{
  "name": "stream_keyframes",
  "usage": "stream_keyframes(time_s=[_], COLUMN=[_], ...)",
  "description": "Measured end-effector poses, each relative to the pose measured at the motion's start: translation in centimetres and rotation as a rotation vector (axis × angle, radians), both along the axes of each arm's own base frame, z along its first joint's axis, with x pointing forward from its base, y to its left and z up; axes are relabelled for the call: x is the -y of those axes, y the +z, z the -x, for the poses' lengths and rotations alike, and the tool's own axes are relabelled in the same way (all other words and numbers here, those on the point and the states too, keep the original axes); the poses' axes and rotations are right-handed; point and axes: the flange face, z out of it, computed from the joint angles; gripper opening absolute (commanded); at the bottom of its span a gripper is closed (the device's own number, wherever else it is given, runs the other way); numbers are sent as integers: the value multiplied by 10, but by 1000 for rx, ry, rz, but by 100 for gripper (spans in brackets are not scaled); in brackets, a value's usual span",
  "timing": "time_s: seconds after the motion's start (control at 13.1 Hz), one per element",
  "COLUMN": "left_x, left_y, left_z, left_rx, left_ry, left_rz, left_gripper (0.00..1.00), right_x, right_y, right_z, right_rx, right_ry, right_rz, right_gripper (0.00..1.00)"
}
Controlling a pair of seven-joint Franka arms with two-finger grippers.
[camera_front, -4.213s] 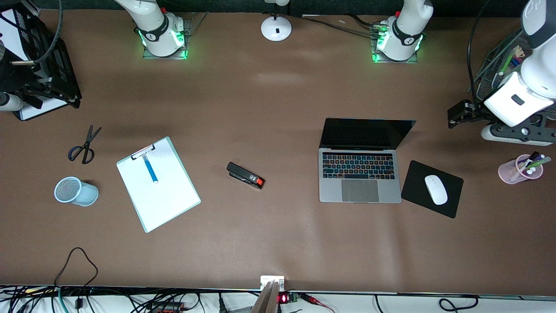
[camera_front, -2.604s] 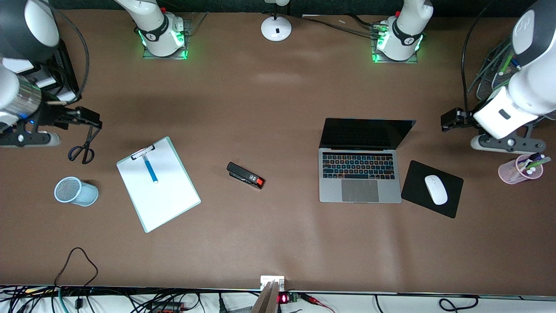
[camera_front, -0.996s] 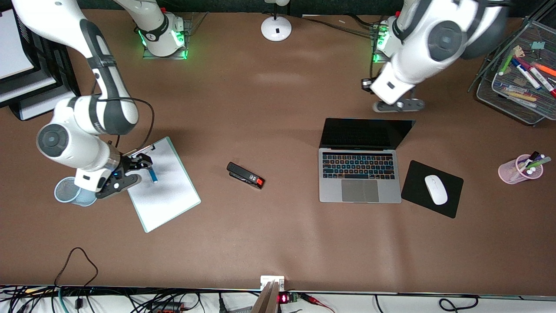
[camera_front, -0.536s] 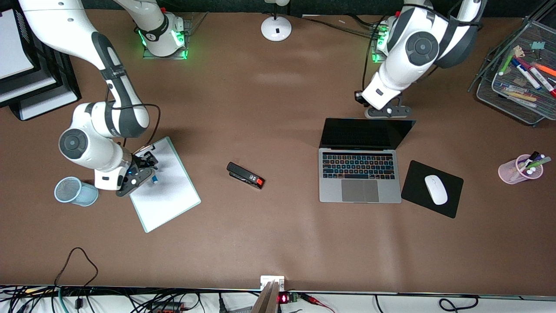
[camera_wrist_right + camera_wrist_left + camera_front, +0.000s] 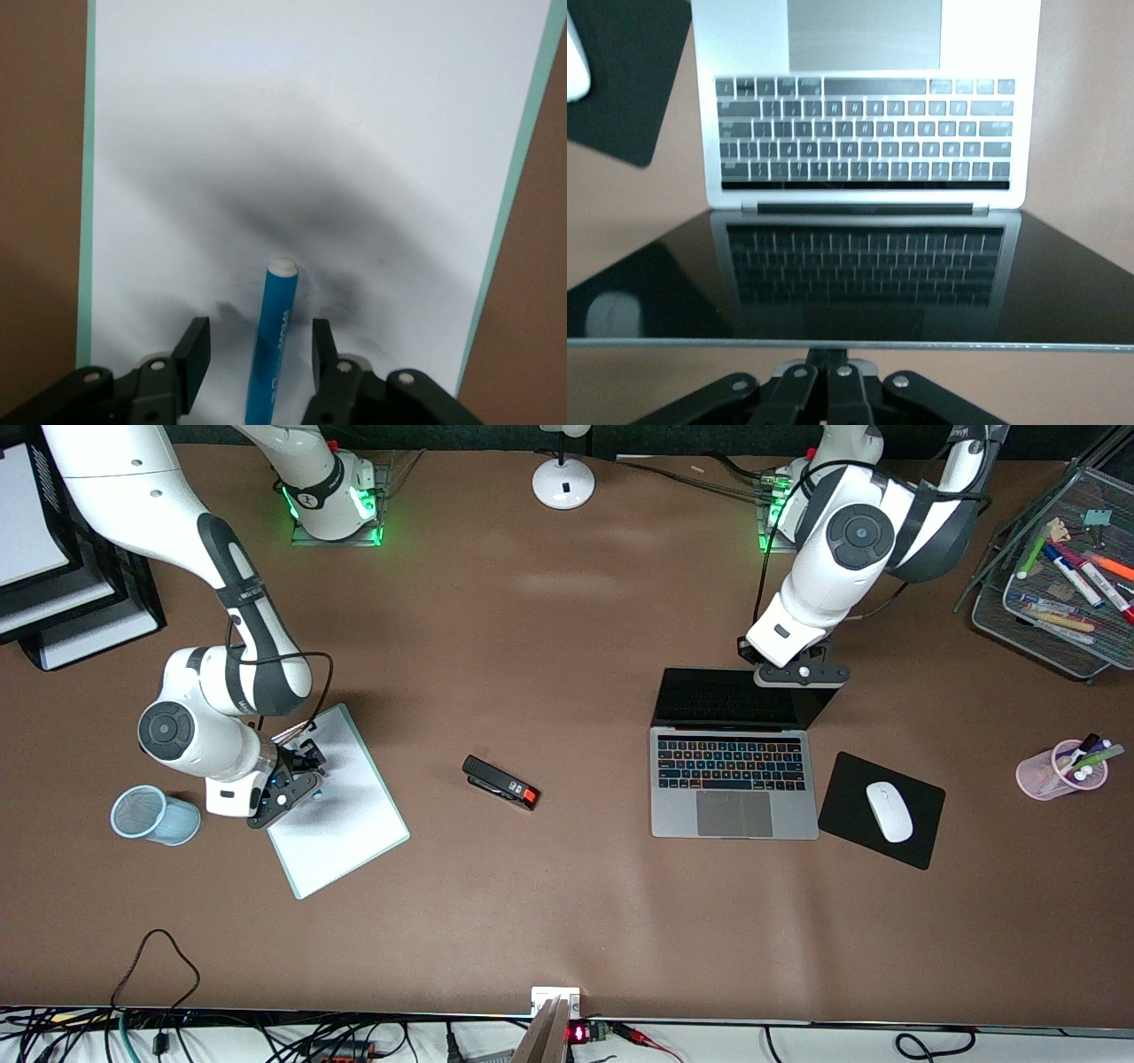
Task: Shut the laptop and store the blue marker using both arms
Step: 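Grasp the blue marker with the right gripper while the left gripper pushes the lid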
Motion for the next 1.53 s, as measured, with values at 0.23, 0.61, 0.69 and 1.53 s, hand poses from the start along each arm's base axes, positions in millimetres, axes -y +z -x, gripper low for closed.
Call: stream_keyframes(time_s=[0.23, 0.61, 0.69, 1.53], left_x=[3, 0, -1, -4], left_y=[-10, -16, -13, -16], left_z=[-10, -31, -37, -85], left_rx=[46, 86, 95, 118], left_ry=[-25, -38, -37, -44], left_rz=[5, 12, 13, 41], left_gripper=[0, 0, 0, 0], right_x=[0, 0, 0, -1], right_y=[-1, -3, -4, -14], right_z=[0, -2, -4, -11], right_rx=[-1, -2, 1, -2], right_ry=[-7, -8, -9, -31], right_rz=[0, 0, -1, -18], right_gripper=[50, 45, 45, 42])
